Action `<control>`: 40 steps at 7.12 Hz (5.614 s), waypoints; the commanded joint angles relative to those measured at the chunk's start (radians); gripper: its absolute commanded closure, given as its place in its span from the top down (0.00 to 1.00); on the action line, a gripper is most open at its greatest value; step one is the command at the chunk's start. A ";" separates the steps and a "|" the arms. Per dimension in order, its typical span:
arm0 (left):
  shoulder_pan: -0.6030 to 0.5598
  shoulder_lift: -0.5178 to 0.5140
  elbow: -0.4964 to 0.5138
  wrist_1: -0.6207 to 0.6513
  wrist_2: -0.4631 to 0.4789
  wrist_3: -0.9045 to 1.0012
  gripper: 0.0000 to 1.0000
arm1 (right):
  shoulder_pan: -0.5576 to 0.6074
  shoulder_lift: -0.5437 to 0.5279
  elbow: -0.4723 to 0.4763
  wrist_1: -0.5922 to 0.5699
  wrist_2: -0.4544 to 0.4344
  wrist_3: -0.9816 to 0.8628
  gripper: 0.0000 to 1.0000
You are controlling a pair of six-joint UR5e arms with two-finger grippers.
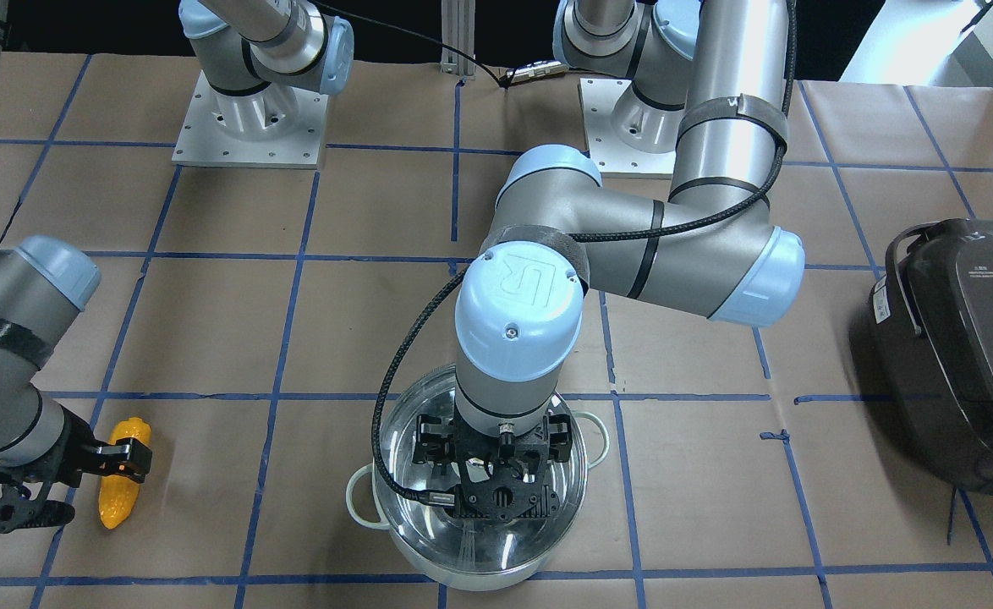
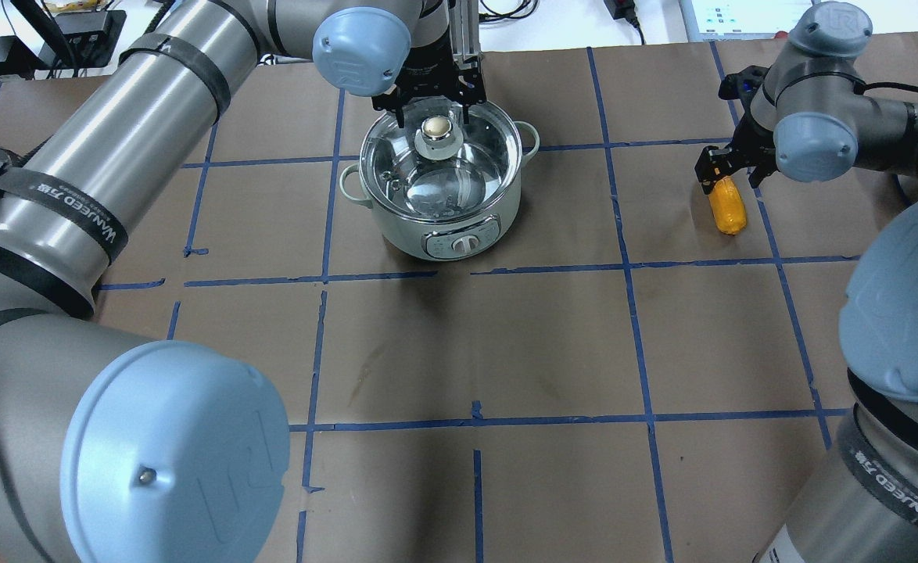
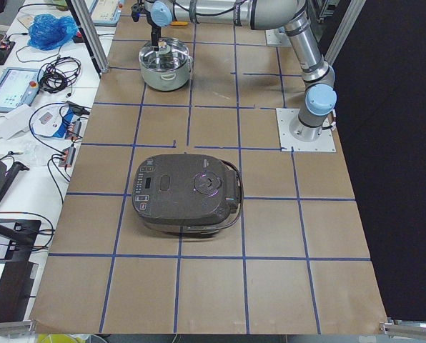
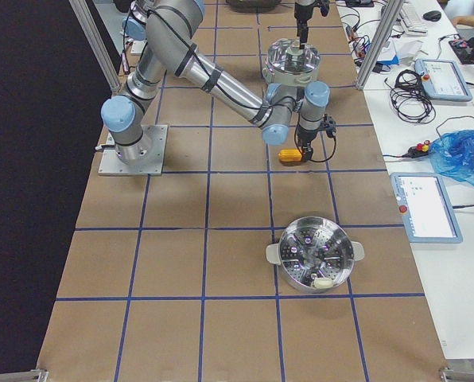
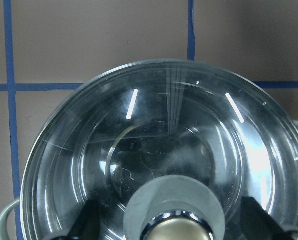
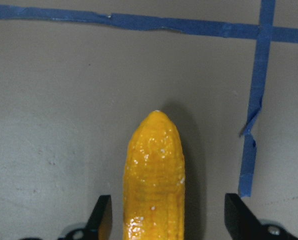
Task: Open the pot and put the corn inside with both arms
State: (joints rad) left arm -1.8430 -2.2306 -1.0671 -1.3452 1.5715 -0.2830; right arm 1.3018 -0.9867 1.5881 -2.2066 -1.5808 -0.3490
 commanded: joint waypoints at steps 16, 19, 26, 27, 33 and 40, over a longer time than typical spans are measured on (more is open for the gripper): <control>0.427 0.167 -0.434 0.269 0.033 0.505 0.01 | 0.648 0.005 -0.318 0.050 0.001 0.738 0.30; 0.430 0.106 -0.432 0.333 0.028 0.508 0.05 | 0.648 0.055 -0.310 0.005 -0.002 0.734 0.30; 0.430 0.288 -0.370 0.068 0.031 0.521 1.00 | 0.631 0.010 -0.289 -0.030 -0.004 0.705 1.00; 0.426 0.364 -0.329 -0.092 0.039 0.516 1.00 | 0.607 -0.060 -0.283 0.032 -0.005 0.705 1.00; 0.274 0.585 -0.322 -0.299 0.041 0.467 1.00 | 0.346 -0.514 -0.133 0.662 -0.015 0.516 0.96; 0.290 0.611 -0.381 -0.236 0.041 0.462 1.00 | 0.333 -0.567 -0.046 0.595 -0.001 0.515 1.00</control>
State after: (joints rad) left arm -1.5679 -1.6221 -1.4472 -1.5764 1.6120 0.1829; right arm 1.6362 -1.5550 1.5432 -1.5878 -1.5870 0.1657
